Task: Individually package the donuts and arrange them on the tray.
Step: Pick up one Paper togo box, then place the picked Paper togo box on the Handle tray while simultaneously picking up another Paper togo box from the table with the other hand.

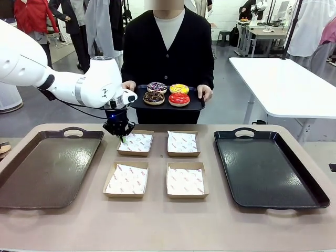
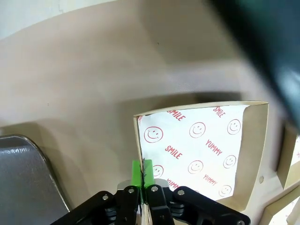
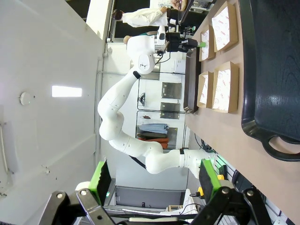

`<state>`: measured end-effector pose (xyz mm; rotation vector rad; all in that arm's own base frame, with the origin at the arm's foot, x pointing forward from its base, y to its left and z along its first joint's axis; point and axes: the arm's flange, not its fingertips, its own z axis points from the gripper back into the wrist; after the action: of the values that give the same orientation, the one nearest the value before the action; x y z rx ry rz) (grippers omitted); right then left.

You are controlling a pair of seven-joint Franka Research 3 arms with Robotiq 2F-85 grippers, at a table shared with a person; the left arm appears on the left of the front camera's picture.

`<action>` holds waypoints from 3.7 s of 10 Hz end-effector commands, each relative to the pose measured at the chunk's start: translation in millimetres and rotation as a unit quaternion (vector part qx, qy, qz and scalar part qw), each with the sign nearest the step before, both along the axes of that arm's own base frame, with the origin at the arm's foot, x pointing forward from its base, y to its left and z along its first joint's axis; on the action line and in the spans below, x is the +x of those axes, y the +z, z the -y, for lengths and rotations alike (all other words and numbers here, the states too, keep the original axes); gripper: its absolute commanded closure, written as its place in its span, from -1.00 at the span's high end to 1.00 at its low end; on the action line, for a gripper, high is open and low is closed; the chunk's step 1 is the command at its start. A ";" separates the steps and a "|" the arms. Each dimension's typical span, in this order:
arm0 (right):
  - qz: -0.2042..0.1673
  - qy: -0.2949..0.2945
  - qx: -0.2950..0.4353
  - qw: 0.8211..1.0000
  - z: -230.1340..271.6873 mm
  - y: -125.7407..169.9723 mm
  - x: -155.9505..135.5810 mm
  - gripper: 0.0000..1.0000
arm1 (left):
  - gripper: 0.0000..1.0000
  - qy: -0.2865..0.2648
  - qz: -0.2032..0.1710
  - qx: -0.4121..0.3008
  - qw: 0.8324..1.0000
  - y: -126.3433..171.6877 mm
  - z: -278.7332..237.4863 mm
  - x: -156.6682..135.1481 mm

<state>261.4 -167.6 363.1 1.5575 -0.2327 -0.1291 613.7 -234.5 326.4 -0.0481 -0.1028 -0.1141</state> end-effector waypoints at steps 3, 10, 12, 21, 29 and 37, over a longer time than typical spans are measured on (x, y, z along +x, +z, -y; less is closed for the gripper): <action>0.005 0.000 0.007 1.000 -0.9 -0.2 -0.9 1.00 | -1.00 0.023 -0.008 0.015 1.000 4.7 3.5 3.7; 0.005 0.000 0.007 1.000 -0.9 -0.2 -0.9 1.00 | -1.00 0.007 0.017 0.021 1.000 153.4 15.4 -62.7; 0.005 0.000 0.007 1.000 -0.9 -0.2 -0.9 1.00 | -1.00 0.020 0.030 0.019 0.999 175.2 14.5 -66.8; 0.005 0.000 0.007 1.000 -0.9 -0.2 -0.9 1.00 | -1.00 0.000 0.023 0.009 1.000 179.5 14.1 -65.0; 0.005 0.000 0.007 1.000 -0.9 -0.2 -0.9 1.00 | -1.00 0.000 0.023 0.009 1.000 179.5 14.1 -65.0; 0.005 0.000 0.007 1.000 -0.9 -0.2 -0.9 1.00 | -1.00 0.000 0.023 0.009 1.000 179.5 14.1 -65.0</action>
<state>261.4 -167.6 363.0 1.5570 -0.2320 -0.1296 548.2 -250.1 505.1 -0.0288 -0.1458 -0.1104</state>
